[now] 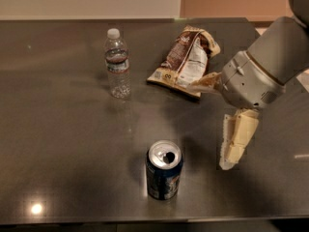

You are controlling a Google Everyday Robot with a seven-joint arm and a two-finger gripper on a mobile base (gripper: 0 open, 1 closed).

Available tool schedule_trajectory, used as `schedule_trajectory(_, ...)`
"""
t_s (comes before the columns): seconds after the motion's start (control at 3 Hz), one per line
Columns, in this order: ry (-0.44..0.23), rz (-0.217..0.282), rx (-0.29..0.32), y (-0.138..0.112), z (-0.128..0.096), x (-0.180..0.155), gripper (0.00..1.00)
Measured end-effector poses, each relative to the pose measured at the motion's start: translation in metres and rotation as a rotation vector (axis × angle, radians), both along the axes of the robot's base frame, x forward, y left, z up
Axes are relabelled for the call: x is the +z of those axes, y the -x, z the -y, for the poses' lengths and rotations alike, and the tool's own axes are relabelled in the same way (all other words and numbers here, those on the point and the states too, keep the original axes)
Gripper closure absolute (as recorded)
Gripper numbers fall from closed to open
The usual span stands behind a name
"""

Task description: Move pepsi can near water bottle

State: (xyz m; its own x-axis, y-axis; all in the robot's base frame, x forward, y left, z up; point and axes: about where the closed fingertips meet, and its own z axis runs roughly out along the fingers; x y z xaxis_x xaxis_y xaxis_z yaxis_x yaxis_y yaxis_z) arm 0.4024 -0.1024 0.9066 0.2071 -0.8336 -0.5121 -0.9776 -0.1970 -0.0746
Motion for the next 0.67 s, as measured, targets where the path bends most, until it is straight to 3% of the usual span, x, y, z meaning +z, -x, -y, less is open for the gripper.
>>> schedule_trajectory(0.67, -0.067, -0.123, 0.094, 0.032, -0.033, -0.012, 0.0)
